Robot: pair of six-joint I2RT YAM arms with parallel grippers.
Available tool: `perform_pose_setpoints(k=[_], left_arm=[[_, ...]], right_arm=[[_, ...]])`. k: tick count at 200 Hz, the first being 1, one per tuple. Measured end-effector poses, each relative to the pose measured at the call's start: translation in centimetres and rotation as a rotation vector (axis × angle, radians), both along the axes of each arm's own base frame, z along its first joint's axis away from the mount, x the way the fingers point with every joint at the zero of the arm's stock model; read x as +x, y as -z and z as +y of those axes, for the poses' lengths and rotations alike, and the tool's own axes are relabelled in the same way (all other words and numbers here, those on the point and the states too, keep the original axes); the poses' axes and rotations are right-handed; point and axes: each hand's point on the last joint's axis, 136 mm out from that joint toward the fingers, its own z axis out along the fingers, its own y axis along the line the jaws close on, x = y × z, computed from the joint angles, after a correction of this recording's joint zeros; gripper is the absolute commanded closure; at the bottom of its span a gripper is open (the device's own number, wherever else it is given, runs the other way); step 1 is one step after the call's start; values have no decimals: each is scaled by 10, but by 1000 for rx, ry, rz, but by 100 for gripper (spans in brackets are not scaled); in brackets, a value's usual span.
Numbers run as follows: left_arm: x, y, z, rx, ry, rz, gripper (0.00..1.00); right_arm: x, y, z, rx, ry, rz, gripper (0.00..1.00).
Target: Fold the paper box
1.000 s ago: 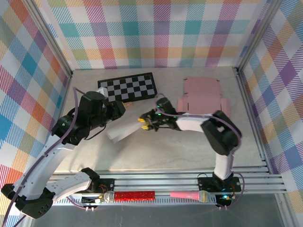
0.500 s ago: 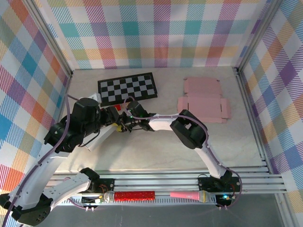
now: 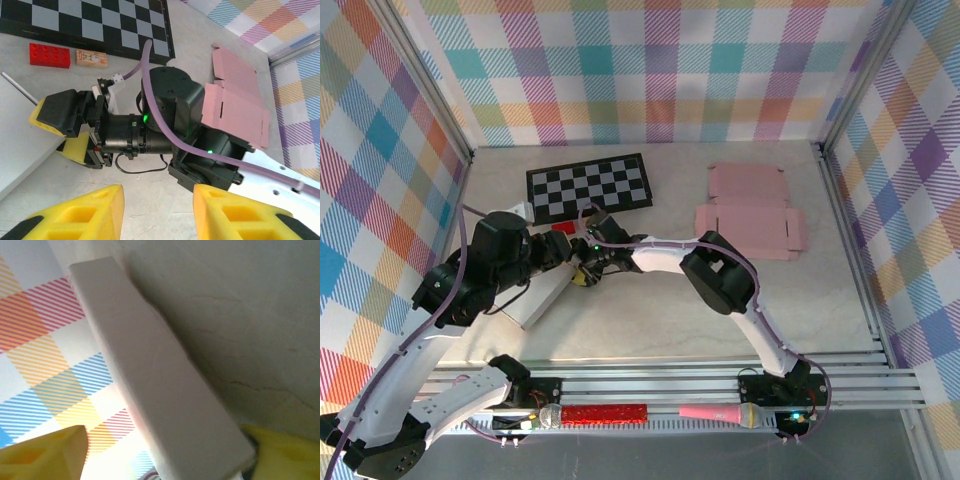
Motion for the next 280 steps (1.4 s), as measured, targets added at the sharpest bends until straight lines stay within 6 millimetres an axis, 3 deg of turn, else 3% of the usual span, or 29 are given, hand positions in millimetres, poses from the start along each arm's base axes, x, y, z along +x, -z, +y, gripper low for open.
perform_pose_setpoints(k=[35, 49, 63, 85, 98, 110, 124, 141, 150, 165, 176, 193, 216, 237, 263, 280], left_arm=[[2, 2, -3, 1, 7, 10, 60], [3, 5, -6, 2, 18, 20, 60], [6, 9, -11, 1, 30, 37, 60], [14, 14, -27, -28, 72, 57, 60], [21, 24, -41, -58, 101, 87, 62], [28, 40, -56, -90, 126, 133, 63], [35, 67, -74, -119, 147, 206, 63], [39, 92, -91, -140, 163, 279, 63], [39, 99, -99, -150, 177, 300, 63], [42, 101, -112, -181, 199, 310, 63], [45, 100, -120, -210, 209, 310, 63], [50, 101, -130, -255, 214, 307, 63], [49, 112, -133, -295, 192, 331, 62], [45, 128, -132, -314, 167, 370, 62], [43, 142, -130, -327, 140, 403, 62], [42, 149, -131, -326, 135, 423, 61]], right_arm=[[-11, 2, -47, -254, 38, 19, 12], [-13, -10, -71, -342, 57, 0, 12], [-8, -35, -99, -398, 81, -50, 13], [12, -94, -161, -421, 165, -154, 18], [34, -125, -214, -407, 252, -210, 21], [58, -137, -270, -419, 342, -234, 22], [87, -130, -335, -466, 446, -231, 23], [113, -93, -405, -548, 527, -159, 24], [120, -69, -428, -586, 537, -108, 25], [122, -27, -450, -636, 509, -12, 26], [119, -1, -453, -654, 473, 55, 28], [110, 28, -442, -640, 408, 135, 30], [99, 29, -416, -577, 390, 150, 30], [65, 27, -374, -523, 403, 179, 30], [6, 26, -303, -476, 400, 261, 30], [-13, 14, -258, -442, 375, 275, 27]])
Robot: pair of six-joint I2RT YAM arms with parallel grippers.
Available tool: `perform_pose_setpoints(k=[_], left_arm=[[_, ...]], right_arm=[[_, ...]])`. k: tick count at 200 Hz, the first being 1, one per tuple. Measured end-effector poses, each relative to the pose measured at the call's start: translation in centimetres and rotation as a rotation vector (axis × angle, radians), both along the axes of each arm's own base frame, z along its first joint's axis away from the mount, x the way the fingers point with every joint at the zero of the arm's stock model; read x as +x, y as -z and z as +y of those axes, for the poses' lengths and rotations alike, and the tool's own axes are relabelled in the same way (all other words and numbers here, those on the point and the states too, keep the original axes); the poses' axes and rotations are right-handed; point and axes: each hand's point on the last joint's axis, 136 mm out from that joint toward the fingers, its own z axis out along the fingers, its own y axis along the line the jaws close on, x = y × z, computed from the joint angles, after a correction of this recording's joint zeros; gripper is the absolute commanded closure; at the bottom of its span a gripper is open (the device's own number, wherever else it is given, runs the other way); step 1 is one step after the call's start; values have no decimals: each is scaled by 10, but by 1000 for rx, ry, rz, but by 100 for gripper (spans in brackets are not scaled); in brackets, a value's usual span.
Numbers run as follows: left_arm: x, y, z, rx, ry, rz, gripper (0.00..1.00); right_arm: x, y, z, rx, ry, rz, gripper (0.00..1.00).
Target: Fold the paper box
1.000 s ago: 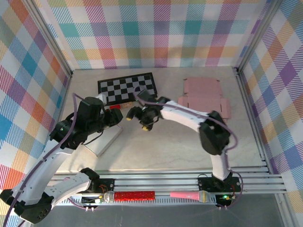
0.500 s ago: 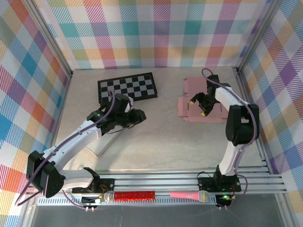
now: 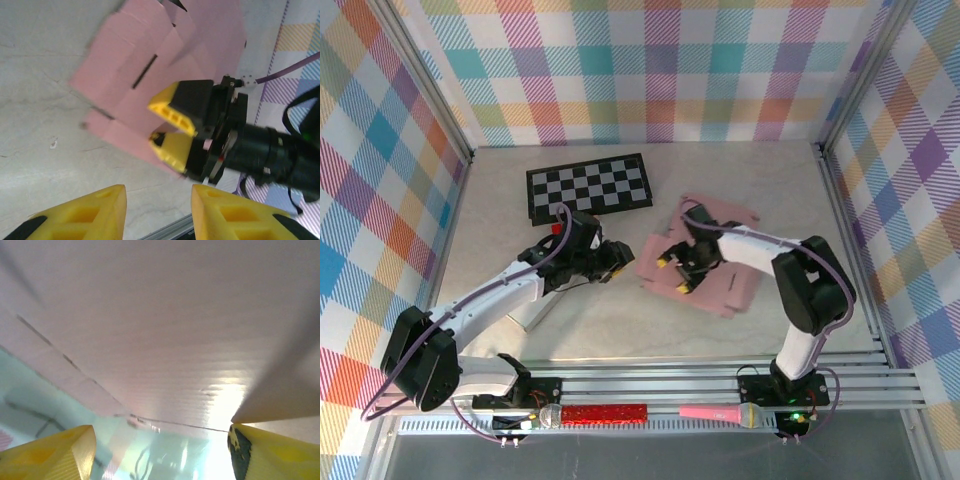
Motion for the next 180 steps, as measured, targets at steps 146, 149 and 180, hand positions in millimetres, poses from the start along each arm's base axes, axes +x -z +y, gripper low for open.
perform_pose_setpoints(k=[146, 149, 180], left_arm=[[-1, 56, -9, 25, 0, 144, 61], [-1, 58, -9, 27, -1, 149, 61], [-3, 84, -13, 34, -8, 202, 62]], right_arm=[[22, -35, -171, 100, 152, -307, 27], [21, -33, -171, 107, 150, -308, 27], [25, -25, -163, 164, 130, -341, 29]])
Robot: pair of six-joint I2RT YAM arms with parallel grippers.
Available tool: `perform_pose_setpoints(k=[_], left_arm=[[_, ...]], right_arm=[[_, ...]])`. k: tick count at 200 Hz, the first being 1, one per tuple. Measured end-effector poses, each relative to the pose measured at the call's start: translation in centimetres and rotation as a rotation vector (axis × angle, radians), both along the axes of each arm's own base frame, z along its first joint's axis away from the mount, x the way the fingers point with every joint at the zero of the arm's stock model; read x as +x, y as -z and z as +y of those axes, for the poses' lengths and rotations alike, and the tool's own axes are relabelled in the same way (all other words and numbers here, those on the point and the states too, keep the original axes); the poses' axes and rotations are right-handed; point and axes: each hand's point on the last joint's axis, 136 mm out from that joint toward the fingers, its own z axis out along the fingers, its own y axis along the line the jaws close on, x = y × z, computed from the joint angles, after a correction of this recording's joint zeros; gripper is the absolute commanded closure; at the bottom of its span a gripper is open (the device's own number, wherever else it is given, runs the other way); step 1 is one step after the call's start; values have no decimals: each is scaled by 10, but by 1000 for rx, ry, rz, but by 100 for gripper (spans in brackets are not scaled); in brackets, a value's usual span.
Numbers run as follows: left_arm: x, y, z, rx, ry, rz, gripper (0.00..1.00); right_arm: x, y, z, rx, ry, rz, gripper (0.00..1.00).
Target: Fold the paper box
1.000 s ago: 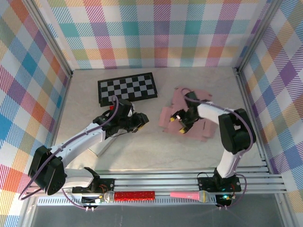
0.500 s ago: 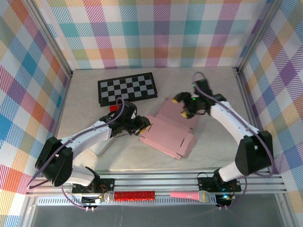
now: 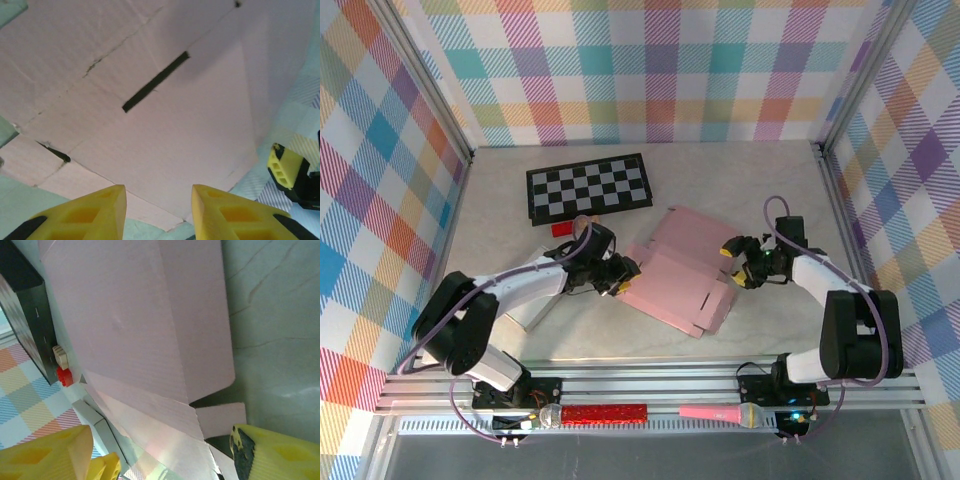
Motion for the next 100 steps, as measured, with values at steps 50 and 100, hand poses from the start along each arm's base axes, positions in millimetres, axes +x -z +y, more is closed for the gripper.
perform_pose_setpoints(k=[50, 100], left_arm=[[-4, 12, -4, 3, 4, 22, 62], [-6, 17, -6, 12, 12, 33, 62]], right_arm=[[-9, 8, -3, -29, -13, 2, 30], [-23, -9, -14, -152, -70, -74, 30]])
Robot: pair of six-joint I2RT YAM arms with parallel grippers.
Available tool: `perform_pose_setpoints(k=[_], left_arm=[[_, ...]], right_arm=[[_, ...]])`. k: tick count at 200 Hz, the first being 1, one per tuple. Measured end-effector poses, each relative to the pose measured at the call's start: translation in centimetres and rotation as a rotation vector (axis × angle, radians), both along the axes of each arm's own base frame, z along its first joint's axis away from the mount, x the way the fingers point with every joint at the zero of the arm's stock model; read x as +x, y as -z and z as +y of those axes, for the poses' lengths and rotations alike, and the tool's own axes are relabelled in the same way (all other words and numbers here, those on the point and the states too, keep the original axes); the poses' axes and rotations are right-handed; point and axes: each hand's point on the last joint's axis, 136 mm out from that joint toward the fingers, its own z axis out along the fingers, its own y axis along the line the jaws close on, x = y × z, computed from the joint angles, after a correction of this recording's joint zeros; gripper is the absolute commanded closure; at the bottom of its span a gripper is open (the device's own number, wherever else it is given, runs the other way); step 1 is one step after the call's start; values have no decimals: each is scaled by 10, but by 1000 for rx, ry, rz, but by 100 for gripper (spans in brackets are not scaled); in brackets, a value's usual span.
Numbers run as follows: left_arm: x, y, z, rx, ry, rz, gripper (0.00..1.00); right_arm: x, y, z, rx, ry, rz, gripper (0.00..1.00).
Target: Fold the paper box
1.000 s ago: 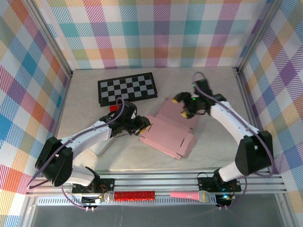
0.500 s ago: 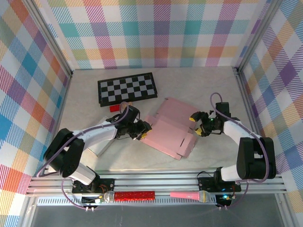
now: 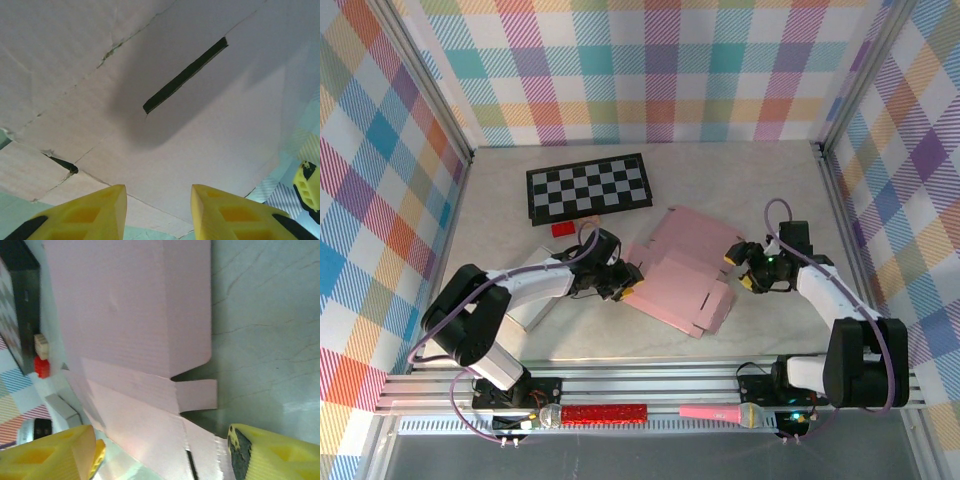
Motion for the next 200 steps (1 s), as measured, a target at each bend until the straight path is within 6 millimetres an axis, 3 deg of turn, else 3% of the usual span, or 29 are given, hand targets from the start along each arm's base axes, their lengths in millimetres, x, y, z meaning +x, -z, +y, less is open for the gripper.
perform_pose_setpoints(k=[48, 68, 131, 200], left_arm=[[0, 8, -2, 12, 12, 18, 63], [-1, 10, -5, 16, 28, 16, 63], [-2, 22, -6, 39, 53, 28, 63], [2, 21, -9, 40, 63, 18, 63]], right_arm=[[-22, 43, 0, -31, -76, 113, 30], [-31, 50, 3, -18, -100, 124, 30], [-37, 43, 14, 76, -125, 70, 35], [-35, 13, 23, 126, -148, -31, 41]])
